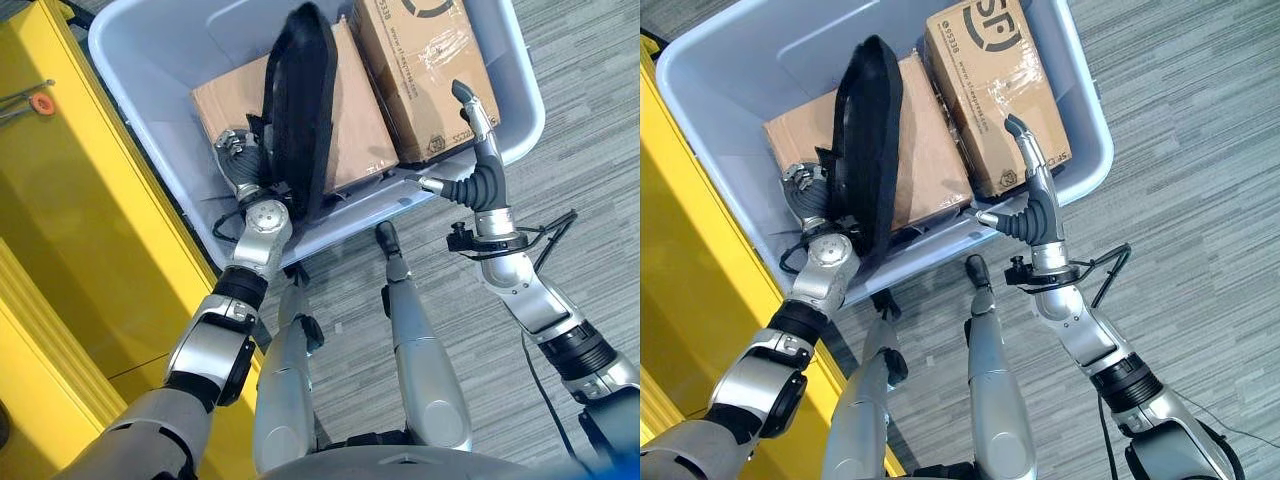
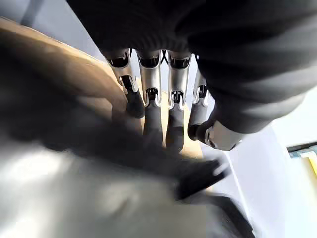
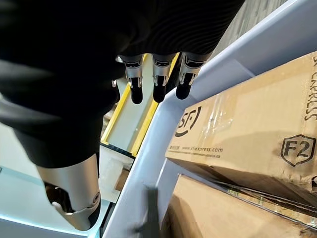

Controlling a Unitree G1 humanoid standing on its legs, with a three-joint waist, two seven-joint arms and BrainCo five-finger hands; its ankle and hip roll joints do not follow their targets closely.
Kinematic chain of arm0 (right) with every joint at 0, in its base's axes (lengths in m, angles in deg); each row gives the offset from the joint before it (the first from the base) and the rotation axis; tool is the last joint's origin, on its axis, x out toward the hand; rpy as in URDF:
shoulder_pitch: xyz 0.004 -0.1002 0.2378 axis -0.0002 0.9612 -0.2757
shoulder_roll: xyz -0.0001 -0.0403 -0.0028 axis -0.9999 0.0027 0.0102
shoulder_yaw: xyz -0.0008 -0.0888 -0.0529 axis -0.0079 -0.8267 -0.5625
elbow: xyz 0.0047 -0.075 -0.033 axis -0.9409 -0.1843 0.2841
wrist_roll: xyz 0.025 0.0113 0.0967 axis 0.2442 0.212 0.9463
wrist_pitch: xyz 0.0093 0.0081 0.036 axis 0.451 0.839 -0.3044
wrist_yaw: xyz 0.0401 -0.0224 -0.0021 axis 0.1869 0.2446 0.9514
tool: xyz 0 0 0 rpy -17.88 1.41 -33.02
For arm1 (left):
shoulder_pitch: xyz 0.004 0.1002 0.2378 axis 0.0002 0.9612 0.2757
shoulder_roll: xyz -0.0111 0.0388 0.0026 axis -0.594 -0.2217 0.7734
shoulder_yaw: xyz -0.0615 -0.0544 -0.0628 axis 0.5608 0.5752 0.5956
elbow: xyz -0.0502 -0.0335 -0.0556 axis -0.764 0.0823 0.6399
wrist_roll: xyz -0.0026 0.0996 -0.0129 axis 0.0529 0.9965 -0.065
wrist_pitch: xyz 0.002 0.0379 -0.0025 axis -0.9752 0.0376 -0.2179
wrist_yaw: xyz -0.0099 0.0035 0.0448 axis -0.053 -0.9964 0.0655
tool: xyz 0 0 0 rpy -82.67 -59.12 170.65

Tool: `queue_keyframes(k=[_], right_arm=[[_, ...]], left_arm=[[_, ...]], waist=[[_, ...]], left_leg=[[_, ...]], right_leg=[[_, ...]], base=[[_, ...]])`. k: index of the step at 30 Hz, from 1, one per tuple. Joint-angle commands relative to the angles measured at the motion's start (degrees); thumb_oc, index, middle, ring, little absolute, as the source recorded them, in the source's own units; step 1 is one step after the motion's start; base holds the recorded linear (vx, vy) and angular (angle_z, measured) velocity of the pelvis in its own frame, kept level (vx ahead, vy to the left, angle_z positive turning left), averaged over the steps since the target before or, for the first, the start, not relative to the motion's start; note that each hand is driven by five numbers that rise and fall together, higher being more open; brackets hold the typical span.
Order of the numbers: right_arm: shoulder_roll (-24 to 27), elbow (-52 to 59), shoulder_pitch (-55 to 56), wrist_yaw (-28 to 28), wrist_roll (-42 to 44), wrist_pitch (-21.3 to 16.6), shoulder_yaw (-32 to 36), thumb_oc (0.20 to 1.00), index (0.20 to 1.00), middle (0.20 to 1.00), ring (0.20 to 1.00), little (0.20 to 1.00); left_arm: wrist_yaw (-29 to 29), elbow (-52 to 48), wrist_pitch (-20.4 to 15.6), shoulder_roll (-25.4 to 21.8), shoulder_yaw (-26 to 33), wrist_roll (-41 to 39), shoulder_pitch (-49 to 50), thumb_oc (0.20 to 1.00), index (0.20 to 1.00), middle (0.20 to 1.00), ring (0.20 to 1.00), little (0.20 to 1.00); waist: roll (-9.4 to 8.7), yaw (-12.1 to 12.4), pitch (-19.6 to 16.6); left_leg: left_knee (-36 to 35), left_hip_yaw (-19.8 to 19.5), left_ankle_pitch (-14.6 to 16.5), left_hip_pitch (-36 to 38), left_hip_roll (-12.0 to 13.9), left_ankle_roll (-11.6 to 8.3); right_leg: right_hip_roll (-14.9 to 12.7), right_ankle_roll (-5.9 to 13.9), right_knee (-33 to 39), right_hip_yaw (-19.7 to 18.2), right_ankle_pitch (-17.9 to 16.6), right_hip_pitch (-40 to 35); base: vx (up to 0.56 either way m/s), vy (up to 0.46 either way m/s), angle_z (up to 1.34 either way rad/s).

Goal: Move parts from the plastic box to the shelf.

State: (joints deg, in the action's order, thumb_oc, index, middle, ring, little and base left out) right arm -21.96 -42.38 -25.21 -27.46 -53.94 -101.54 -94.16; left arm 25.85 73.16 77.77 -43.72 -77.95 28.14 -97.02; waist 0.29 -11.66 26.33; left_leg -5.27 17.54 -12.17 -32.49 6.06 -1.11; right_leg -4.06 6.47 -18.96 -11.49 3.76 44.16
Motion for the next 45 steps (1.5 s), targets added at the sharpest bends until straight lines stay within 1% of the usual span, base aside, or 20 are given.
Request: queue_keyframes(k=[1,5,11,14,19,20,21,28,35,41,45], right_arm=[[-0.7,0.6,-1.6,0.2,2.0,-1.1,1.7,1.0,1.0,1.0,1.0,1.0],[-0.9,0.0,-1.6,0.5,2.4,-0.7,2.1,1.0,1.0,1.0,1.0,1.0],[-0.1,0.3,-0.5,1.1,2.2,-0.4,3.1,1.0,1.0,1.0,1.0,1.0],[0.7,1.0,0.7,1.7,1.6,-0.1,4.0,1.0,1.0,1.0,1.0,1.0],[1.4,1.7,2.1,2.4,1.4,-0.1,4.7,1.0,1.0,1.0,1.0,1.0],[1.4,1.8,2.5,2.8,1.5,0.0,4.8,1.0,1.0,1.0,1.0,1.0],[1.4,1.8,2.7,2.8,1.6,-0.2,4.9,1.0,1.0,1.0,1.0,1.0],[1.8,2.2,3.7,3.2,1.5,-0.4,5.1,1.0,1.0,1.0,1.0,1.0],[2.4,2.4,4.5,2.5,1.2,-0.3,5.2,1.0,1.0,1.0,1.0,1.0],[2.7,2.7,4.7,2.2,1.2,-0.7,5.3,1.0,1.0,1.0,1.0,1.0],[3.0,2.7,4.4,2.1,1.4,-0.8,4.9,1.0,1.0,1.0,1.0,1.0]], left_arm=[[-9.6,10.4,2.8,9.3,-2.2,-10.9,-4.0,0.2,0.2,0.2,0.2,0.2],[-10.4,8.5,1.9,8.2,-1.7,-13.1,-3.6,0.2,0.2,0.2,0.2,0.2],[-11.1,5.3,0.9,6.8,-1.9,-13.3,-2.4,0.2,0.2,0.2,0.2,0.2],[-11.3,4.0,0.8,6.0,-1.9,-12.9,-1.0,0.2,0.2,0.2,0.2,0.2],[-11.8,2.7,0.8,5.6,-2.4,-12.5,0.3,0.2,0.2,0.2,0.2,0.2],[-11.9,2.4,1.1,5.8,-2.8,-12.0,0.4,0.31,0.31,0.31,0.31,0.31],[-12.1,2.6,1.4,5.8,-3.0,-11.3,0.3,1.0,1.0,1.0,1.0,1.0],[-10.9,3.2,2.9,7.0,-4.1,-6.6,0.1,1.0,1.0,1.0,1.0,1.0],[-7.8,3.6,3.1,8.3,-1.8,-5.3,0.8,1.0,1.0,1.0,1.0,1.0],[-6.2,3.0,3.8,8.4,-1.6,-2.4,1.0,1.0,1.0,1.0,1.0,1.0],[-5.7,3.8,4.9,8.8,-2.4,0.0,-0.2,1.0,1.0,1.0,1.0,1.0]], waist=[[0.41,-1.6,3.5],[0.41,-1.5,3.5],[0.62,-1.0,3.4],[0.84,-0.8,2.4],[1.09,-0.6,1.9],[1.14,-0.6,1.7],[1.14,-0.6,1.7],[1.27,-0.8,1.6],[1.4,-0.8,1.9],[1.61,-0.7,1.7],[1.63,-0.7,1.6]], left_leg=[[0.7,-2.9,8.1,15.7,4.6,-6.54],[0.8,-3.3,8.3,16.9,4.6,-6.5],[1.0,-4.7,8.2,18.8,4.3,-6.4],[0.8,-5.2,8.2,19.7,3.9,-6.35],[0.8,-5.6,8.0,20.3,3.7,-6.26],[0.8,-5.7,7.9,20.3,3.7,-6.22],[0.8,-5.7,7.9,20.3,3.7,-6.22],[0.9,-5.4,7.9,20.5,3.8,-6.18],[0.9,-5.3,7.7,20.5,4.0,-6.15],[0.9,-5.6,7.5,20.4,4.0,-6.13],[0.9,-5.6,7.4,20.3,4.0,-6.11]], right_leg=[[2.1,1.42,8.7,3.7,-10.5,-3.2],[1.9,1.44,8.4,3.9,-10.4,-4.6],[1.0,1.5,8.4,4.9,-10.3,-7.9],[0.4,1.56,9.1,5.3,-10.3,-9.8],[-0.1,1.55,9.3,5.9,-10.2,-11.1],[-0.2,1.49,9.2,6.0,-10.2,-11.2],[-0.1,1.45,9.3,6.0,-10.1,-11.3],[0.2,1.24,9.2,5.6,-9.9,-11.3],[0.6,1.08,9.0,5.3,-9.8,-11.0],[0.7,0.91,8.7,5.6,-9.5,-10.8],[0.7,0.86,8.5,5.5,-9.5,-10.7]], base=[[-0.01,0.008,0.04],[-0.02,0.002,0.06],[-0.02,0.01,0.07],[-0.01,0.004,0.02],[-0.01,0.003,0.06],[0.0,0.0,0.0],[0.0,0.0,0.0],[0.0,0.0,0.0],[0.0,-0.005,0.01],[0.0,-0.002,-0.01],[0.0,0.0,0.0]])
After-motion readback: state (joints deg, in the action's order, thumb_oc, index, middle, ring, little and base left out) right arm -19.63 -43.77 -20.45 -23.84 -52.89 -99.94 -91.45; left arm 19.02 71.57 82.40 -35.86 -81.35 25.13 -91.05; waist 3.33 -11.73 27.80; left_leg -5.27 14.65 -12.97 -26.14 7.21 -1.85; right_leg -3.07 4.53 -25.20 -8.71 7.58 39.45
